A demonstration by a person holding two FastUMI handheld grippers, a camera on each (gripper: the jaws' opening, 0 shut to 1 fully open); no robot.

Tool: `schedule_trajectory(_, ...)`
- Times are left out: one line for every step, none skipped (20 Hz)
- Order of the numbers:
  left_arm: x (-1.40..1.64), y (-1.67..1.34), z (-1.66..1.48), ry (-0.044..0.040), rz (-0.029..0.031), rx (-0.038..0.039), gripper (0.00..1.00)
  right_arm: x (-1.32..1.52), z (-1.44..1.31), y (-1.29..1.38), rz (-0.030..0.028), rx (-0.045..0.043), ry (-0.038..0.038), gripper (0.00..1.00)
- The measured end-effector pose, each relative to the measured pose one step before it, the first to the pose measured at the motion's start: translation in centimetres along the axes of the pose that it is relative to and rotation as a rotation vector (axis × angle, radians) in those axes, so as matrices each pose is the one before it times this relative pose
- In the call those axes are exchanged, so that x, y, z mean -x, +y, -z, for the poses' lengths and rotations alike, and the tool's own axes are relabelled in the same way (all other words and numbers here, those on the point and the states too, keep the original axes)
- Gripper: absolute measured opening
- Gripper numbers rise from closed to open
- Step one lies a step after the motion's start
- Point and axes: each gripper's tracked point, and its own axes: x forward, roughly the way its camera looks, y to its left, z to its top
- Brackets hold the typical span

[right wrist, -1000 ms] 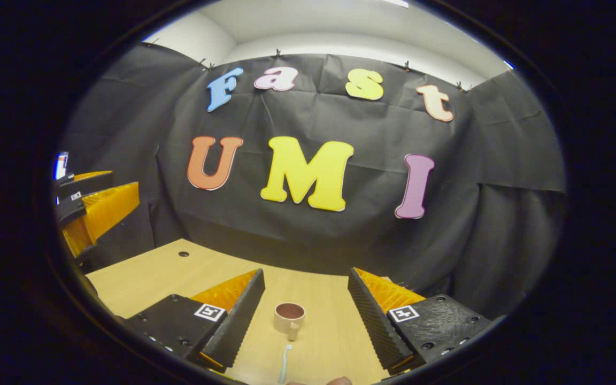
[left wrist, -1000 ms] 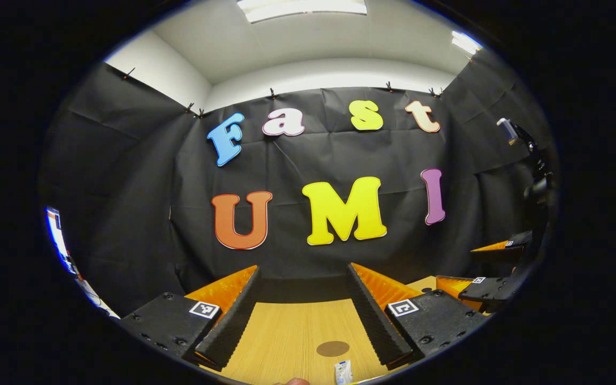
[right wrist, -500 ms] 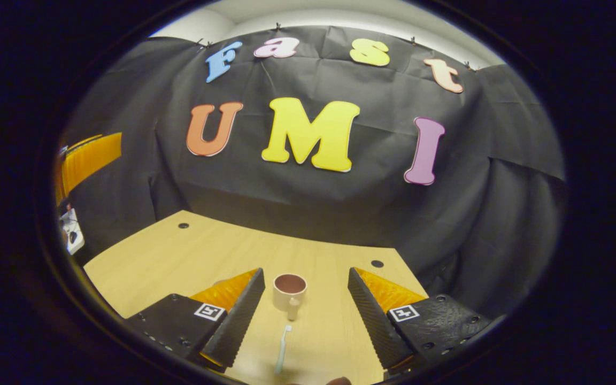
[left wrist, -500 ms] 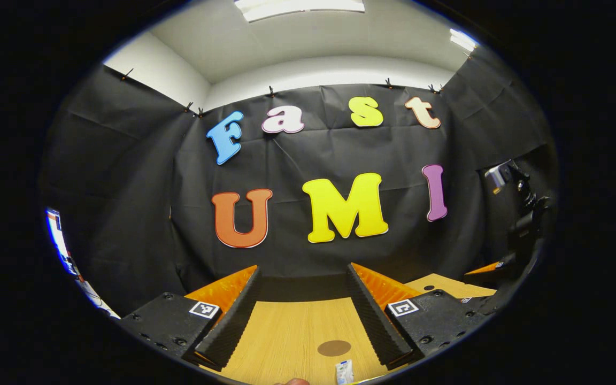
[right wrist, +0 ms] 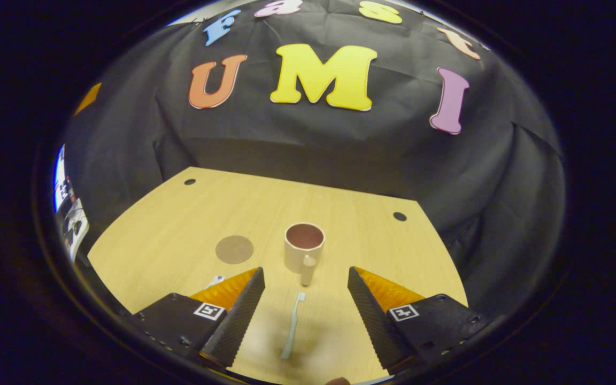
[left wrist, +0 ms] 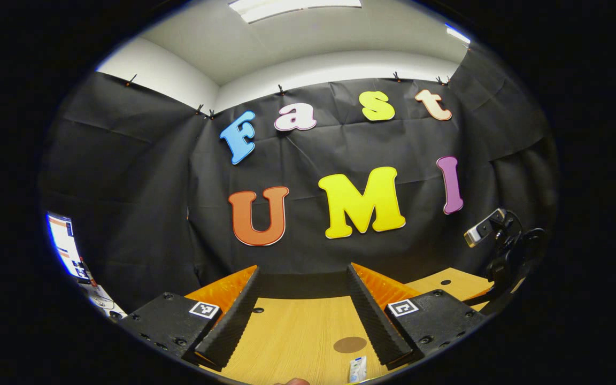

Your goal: Put the toothbrush and toothpaste on the desktop into the cup, then pick up the cup and place it on the coaster on the desktop.

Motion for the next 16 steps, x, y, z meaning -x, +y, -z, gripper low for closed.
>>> schedule_trajectory(0.159, 0.179, 0.222, 0.00454, -0.00969, -0.0021, 0.98, -0.603, 0.769, -0.024, 0.00023, 0.00043, 0.03864, 0.98)
schedule_trajectory(0.04, 0.116, 0.111, 0.00621, -0.00754, -0.00036, 0.98, -0.738, 1.088, -0.034, 0.00286, 0.00089, 0.04437, 0.98)
schedule_trajectory(-0.023, 0.163, 0.264, 0.00661, -0.00743, -0.00045, 0.98, -0.64, 1.006, 0.07, -0.00084, -0.00164, 0.04968, 0.95)
schedule_trajectory(-0.006, 0.199, 0.149, 0.00713, -0.00979, -0.00024, 0.98, -0.758, 1.065, 0.139, -0.00337, -0.00508, 0.04547, 0.95)
schedule_trajectory(0.044, 0.192, 0.17, 0.00575, -0.00715, 0.00062, 0.98, -0.711, 0.77, 0.142, -0.00546, -0.00753, 0.04496, 0.95)
schedule_trajectory(-0.066, 0.203, 0.323, 0.00636, -0.00905, -0.00136, 0.98, -0.685, 0.854, -0.002, -0.00326, -0.00848, 0.04314, 0.95)
schedule_trajectory(-0.025, 0.265, 0.185, 0.0077, -0.00892, -0.0018, 0.98, -0.396, 0.545, 0.189, -0.00886, -0.00944, 0.03754, 0.95)
schedule_trajectory(-0.153, 0.168, 0.234, 0.00707, -0.00949, -0.00043, 0.98, -0.484, 0.607, 0.043, -0.00215, -0.00679, 0.03432, 0.95)
schedule_trajectory(-0.143, 0.293, 0.262, 0.00892, -0.00959, 0.00119, 0.98, -0.7, 0.477, -0.142, 0.0029, -0.0028, 0.03547, 0.92)
schedule_trajectory(-0.059, 0.199, 0.279, 0.00991, -0.00854, 0.00079, 0.98, -0.723, 0.463, 0.016, -0.00302, -0.00585, 0.03224, 0.9)
schedule_trajectory(0.026, 0.247, 0.285, 0.00953, -0.00761, 0.00076, 0.98, -0.52, 0.482, -0.082, 0.00124, -0.00577, 0.03637, 0.86)
schedule_trajectory(-0.06, 0.098, 0.207, 0.01007, -0.00676, 0.0011, 0.98, -0.55, 0.41, 0.095, -0.00896, -0.00493, 0.03004, 0.84)
schedule_trajectory(-0.083, 0.086, 0.235, 0.0097, -0.0069, 0.00142, 0.98, -0.613, 0.39, -0.051, -0.00137, 0.00051, 0.03438, 0.83)
schedule_trajectory(-0.091, 0.094, 0.337, 0.01056, -0.00559, 0.00192, 0.98, -0.376, 0.522, -0.122, 0.00129, 0.00374, 0.03345, 0.82)
schedule_trajectory(0.184, 0.176, 0.24, 0.00845, -0.00436, 0.00109, 0.98, -0.417, 0.338, -0.107, 0.00031, 0.00422, 0.02899, 0.78)
schedule_trajectory(-0.028, -0.011, 0.185, 0.0087, -0.00411, 0.0, 0.98, -0.563, 0.417, 0.029, -0.00008, 0.00584, 0.02735, 0.75)
